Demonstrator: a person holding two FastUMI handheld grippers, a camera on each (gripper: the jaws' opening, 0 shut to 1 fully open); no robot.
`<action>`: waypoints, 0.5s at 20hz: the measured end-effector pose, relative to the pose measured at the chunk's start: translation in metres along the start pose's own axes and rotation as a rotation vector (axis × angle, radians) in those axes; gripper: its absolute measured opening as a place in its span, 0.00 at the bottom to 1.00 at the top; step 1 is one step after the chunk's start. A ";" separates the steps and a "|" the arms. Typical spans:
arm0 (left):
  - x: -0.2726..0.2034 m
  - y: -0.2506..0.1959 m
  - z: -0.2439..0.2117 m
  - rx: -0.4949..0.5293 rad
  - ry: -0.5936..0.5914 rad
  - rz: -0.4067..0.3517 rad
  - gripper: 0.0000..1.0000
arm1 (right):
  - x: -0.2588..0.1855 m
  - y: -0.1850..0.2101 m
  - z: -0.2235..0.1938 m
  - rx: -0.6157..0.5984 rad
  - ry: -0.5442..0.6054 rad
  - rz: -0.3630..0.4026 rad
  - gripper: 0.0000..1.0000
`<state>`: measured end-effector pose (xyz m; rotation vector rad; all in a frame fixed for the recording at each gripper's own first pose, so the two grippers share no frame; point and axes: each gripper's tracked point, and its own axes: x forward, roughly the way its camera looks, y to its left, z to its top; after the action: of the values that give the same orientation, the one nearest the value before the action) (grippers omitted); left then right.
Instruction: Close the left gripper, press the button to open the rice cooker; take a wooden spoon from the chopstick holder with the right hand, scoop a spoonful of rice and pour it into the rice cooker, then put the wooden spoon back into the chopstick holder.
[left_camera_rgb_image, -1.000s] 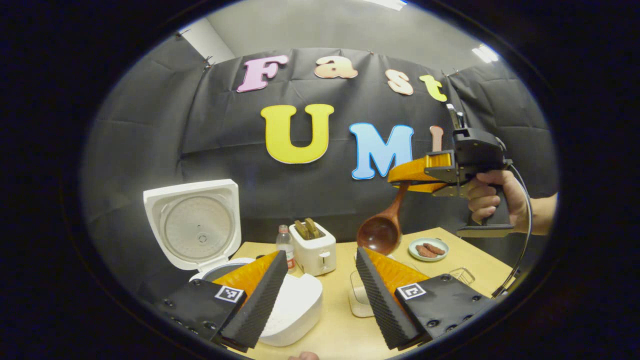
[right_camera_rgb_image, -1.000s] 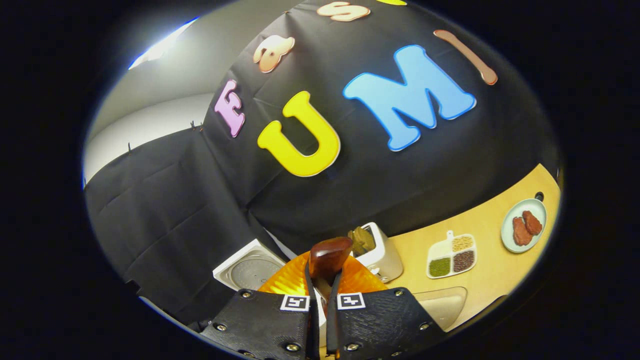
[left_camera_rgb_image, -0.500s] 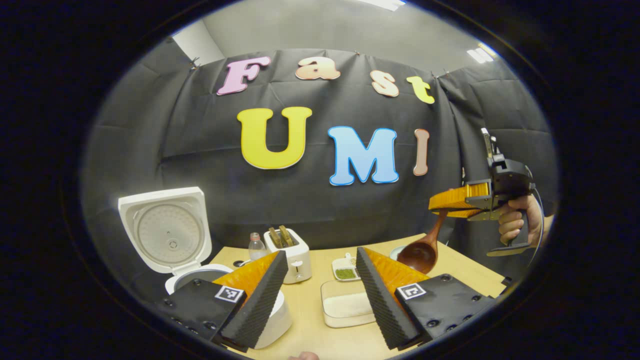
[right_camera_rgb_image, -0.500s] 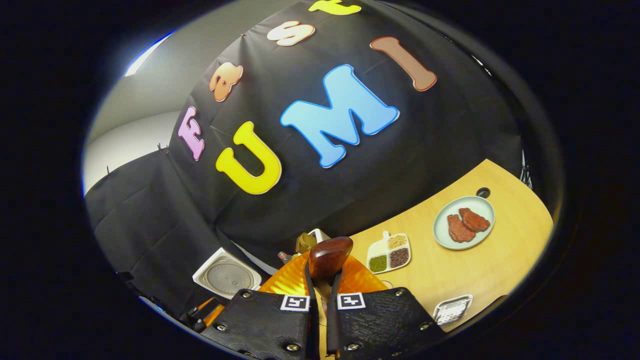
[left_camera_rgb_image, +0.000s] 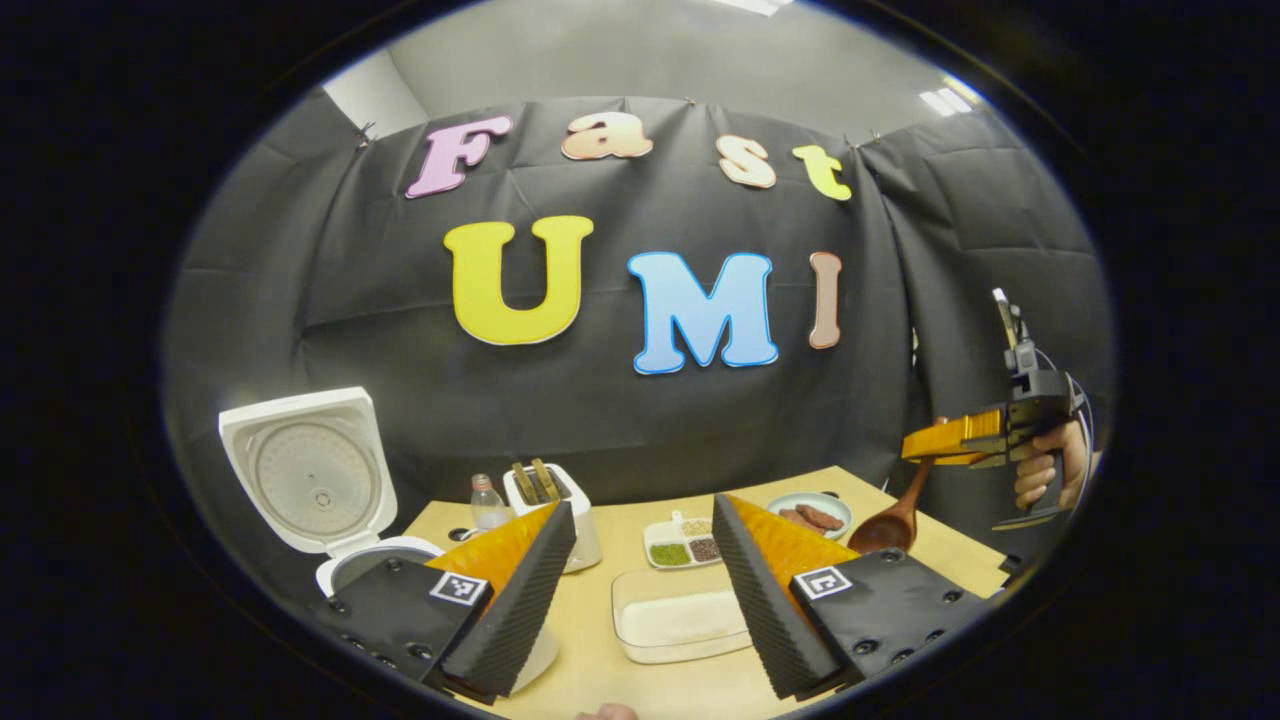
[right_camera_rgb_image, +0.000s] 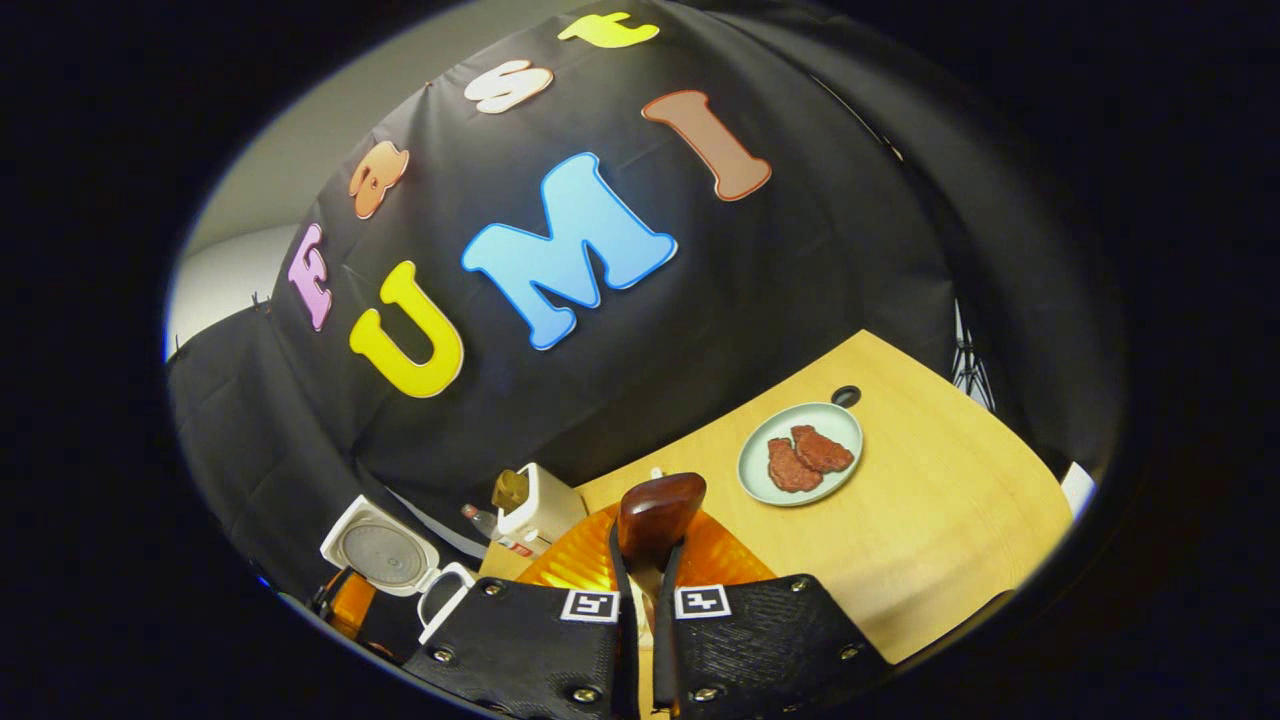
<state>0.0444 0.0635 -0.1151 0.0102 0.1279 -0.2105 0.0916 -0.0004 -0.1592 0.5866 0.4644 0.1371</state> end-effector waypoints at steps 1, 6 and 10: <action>0.001 -0.002 0.001 0.003 0.002 -0.001 0.96 | 0.001 -0.009 -0.002 -0.013 0.004 -0.019 0.06; 0.005 -0.008 0.004 0.009 0.009 0.005 0.95 | 0.012 -0.032 -0.029 -0.043 0.057 -0.061 0.06; 0.004 -0.007 0.004 0.019 0.020 0.030 0.96 | 0.023 -0.046 -0.048 -0.040 0.098 -0.093 0.06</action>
<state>0.0477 0.0557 -0.1116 0.0333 0.1458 -0.1812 0.0895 -0.0084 -0.2286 0.5197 0.5815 0.0866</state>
